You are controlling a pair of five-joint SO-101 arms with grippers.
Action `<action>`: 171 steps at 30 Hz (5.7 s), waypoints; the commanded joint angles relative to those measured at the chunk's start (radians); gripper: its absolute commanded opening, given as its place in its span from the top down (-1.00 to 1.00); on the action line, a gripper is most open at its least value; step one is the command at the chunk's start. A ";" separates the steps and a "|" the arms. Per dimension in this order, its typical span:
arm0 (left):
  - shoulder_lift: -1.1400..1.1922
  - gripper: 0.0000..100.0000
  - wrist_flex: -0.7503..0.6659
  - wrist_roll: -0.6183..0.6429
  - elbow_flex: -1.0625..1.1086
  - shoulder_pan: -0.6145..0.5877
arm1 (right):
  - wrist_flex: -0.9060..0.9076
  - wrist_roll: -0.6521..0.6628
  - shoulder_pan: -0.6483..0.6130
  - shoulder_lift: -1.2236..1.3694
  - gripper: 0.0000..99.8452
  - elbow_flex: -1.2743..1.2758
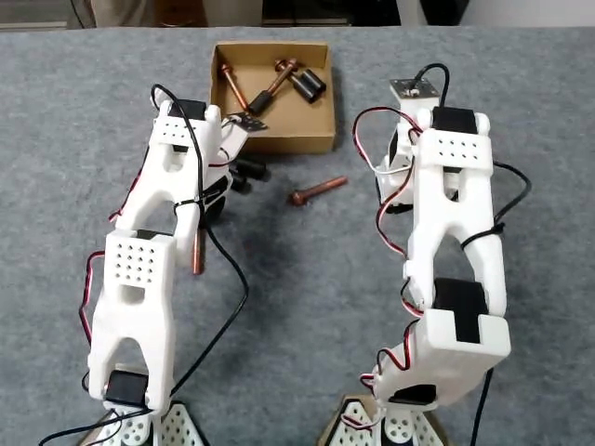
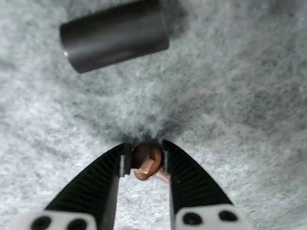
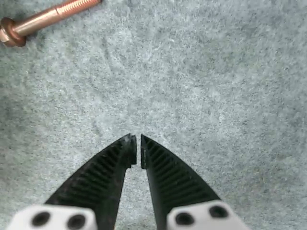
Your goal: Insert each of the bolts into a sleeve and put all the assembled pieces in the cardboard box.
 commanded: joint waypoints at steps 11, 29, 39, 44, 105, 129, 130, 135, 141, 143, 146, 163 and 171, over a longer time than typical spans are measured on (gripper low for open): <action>-0.053 0.68 0.011 0.091 -0.008 0.015 | -0.012 0.006 -0.016 -0.007 0.95 -0.012; -0.367 0.67 0.011 0.210 0.207 -0.028 | -0.012 0.005 -0.018 -0.007 0.95 -0.050; -0.535 0.67 -0.212 0.559 0.542 -0.064 | -0.012 0.005 -0.085 -0.007 0.95 -0.050; -0.595 0.67 -0.324 0.629 0.684 -0.064 | -0.012 0.005 -0.099 -0.007 0.95 -0.051; -0.674 0.96 -0.709 0.575 1.040 -0.038 | -0.008 0.005 -0.097 -0.007 0.95 -0.050; -1.013 0.96 -0.806 0.582 1.266 -0.068 | -0.051 -0.155 -0.131 -0.005 0.94 -0.044; -0.990 0.96 -0.806 0.582 1.266 -0.068 | -0.054 -0.173 -0.140 -0.005 0.94 -0.042; -0.817 0.96 -0.801 0.582 1.226 -0.083 | -0.055 -0.206 -0.197 -0.005 0.94 -0.044; -0.697 0.96 -0.733 0.582 1.108 -0.126 | -0.055 -0.199 -0.213 -0.005 0.94 -0.045; -0.696 0.96 -0.723 0.582 1.096 -0.126 | -0.055 -0.199 -0.213 -0.005 0.94 -0.048; -0.696 0.93 -0.726 0.582 1.103 -0.123 | -0.055 -0.198 -0.214 -0.005 0.94 -0.050; -0.696 0.67 -0.720 0.582 1.114 -0.129 | -0.055 -0.192 -0.318 -0.005 0.94 -0.050; -0.702 0.68 -0.720 0.605 1.114 -0.147 | -0.267 0.255 -0.420 -0.005 0.94 -0.047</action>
